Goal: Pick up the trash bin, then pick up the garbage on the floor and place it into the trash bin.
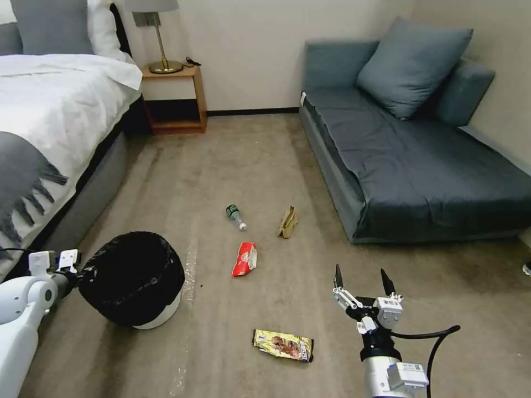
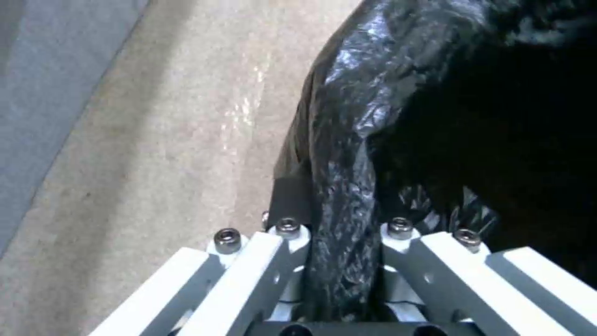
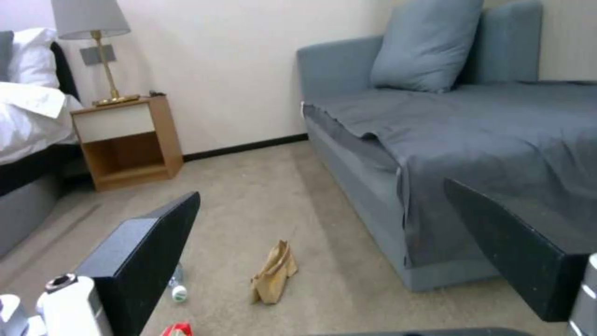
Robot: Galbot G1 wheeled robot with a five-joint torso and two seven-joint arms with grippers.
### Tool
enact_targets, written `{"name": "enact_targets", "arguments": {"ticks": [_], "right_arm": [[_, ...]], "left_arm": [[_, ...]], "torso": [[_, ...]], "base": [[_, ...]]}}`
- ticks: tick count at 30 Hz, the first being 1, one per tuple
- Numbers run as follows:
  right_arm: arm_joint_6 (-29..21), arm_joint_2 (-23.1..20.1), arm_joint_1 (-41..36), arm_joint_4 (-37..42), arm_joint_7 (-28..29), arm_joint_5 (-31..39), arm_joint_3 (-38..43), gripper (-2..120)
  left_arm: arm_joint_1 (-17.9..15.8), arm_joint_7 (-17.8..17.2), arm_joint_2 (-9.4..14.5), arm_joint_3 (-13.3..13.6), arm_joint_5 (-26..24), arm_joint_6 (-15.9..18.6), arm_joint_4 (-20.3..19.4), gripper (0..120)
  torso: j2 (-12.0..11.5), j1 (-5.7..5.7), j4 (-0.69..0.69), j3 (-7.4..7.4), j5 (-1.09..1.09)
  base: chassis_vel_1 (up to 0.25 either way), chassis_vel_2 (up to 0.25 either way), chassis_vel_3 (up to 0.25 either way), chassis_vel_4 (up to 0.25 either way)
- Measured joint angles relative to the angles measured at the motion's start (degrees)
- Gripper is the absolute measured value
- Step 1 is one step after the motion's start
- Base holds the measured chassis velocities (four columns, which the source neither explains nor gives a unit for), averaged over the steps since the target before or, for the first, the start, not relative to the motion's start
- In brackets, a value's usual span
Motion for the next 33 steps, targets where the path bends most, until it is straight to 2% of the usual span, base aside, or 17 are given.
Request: {"name": "enact_targets", "arguments": {"ticks": [3,8,11,12,15,16,17,20,21,25,26,30,32,33], "right_arm": [[0.0,0.0,0.1,-0.2,-0.1,0.7,0.3,100],[0.0,0.0,0.2,-0.4,-0.3,2.6,1.6,100],[-0.9,0.0,0.8,-1.1,-0.6,3.6,2.0,100],[-0.9,0.0,0.8,-1.1,-0.6,3.6,2.0,100],[-2.0,-0.9,1.7,-2.4,-1.3,4.0,1.5,100],[-2.0,-0.9,1.7,-2.4,-1.3,4.0,1.5,100],[-2.5,-1.5,2.2,-2.9,-1.8,4.2,1.5,100],[-5.4,-6.6,5.7,-7.1,-5.2,5.2,2.0,100],[-5.4,-6.6,5.7,-7.1,-5.2,5.2,2.0,100],[-8.6,-15.4,11.1,-13.1,-10.3,7.1,0.2,100],[-8.6,-15.4,11.1,-13.1,-10.3,7.1,0.2,100],[-12.8,-23.4,16.7,-18.9,-15.5,9.5,-6.4,100],[-12.8,-23.4,16.7,-18.9,-15.5,9.5,-6.4,100],[-14.2,-25.3,18.7,-20.7,-17.2,9.4,-8.9,100]], "left_arm": [[1.2,-0.2,0.0,-0.6,-0.1,0.0,-1.1,8],[4.2,-1.4,0.1,-3.0,-0.9,0.0,-5.3,8],[6.5,-3.1,-0.2,-5.0,-1.7,0.0,-9.8,7],[6.5,-3.1,-0.2,-5.0,-1.7,0.0,-9.8,7],[8.9,-4.8,-1.0,-6.3,-2.2,0.0,-16.2,7],[8.9,-4.8,-1.0,-6.3,-2.2,0.0,-16.2,7],[9.6,-5.0,-1.2,-6.6,-1.7,0.0,-17.8,7],[13.2,-5.4,-2.2,-8.6,1.9,0.0,-23.4,7],[13.2,-5.4,-2.2,-8.6,1.9,0.0,-23.4,7],[17.1,-5.5,-3.3,-11.8,4.5,0.0,-28.2,7],[17.1,-5.5,-3.3,-11.8,4.5,0.0,-28.2,7],[22.9,-5.1,-5.1,-14.4,6.6,0.0,-32.3,7],[22.9,-5.1,-5.1,-14.4,6.6,0.0,-32.3,7],[24.9,-4.9,-5.9,-15.2,6.8,0.0,-33.8,7]], "torso": [[0.0,0.0,0.01,0.0,-0.01],[0.0,0.0,0.02,0.0,-0.01],[0.0,0.0,0.04,0.0,0.0],[0.0,0.0,0.04,0.0,0.0],[0.0,0.0,0.02,0.0,0.0],[0.0,0.0,0.02,0.0,0.0],[0.0,0.0,0.0,0.0,0.01],[0.0,0.0,0.01,0.0,0.01],[0.0,0.0,0.01,0.0,0.01],[0.0,0.0,0.02,0.0,0.02],[0.0,0.0,0.02,0.0,0.02],[0.0,0.0,0.02,0.0,0.01],[0.0,0.0,0.02,0.0,0.01],[0.0,0.0,0.04,0.0,0.02]], "base": [[0.0,0.0,0.0,0.0],[0.0,0.0,0.0,0.0],[0.0,0.0,0.0,0.0],[0.0,0.0,0.0,0.0],[0.0,0.0,0.0,0.0],[0.0,0.0,0.0,0.0],[0.0,0.0,0.0,0.0],[0.0,0.0,0.0,0.0],[0.0,0.0,0.0,0.0],[0.0,0.0,0.0,0.0],[0.0,0.0,0.0,0.0],[0.0,0.0,0.0,0.0],[0.0,0.0,0.0,0.0],[0.0,0.0,0.0,0.0]]}}
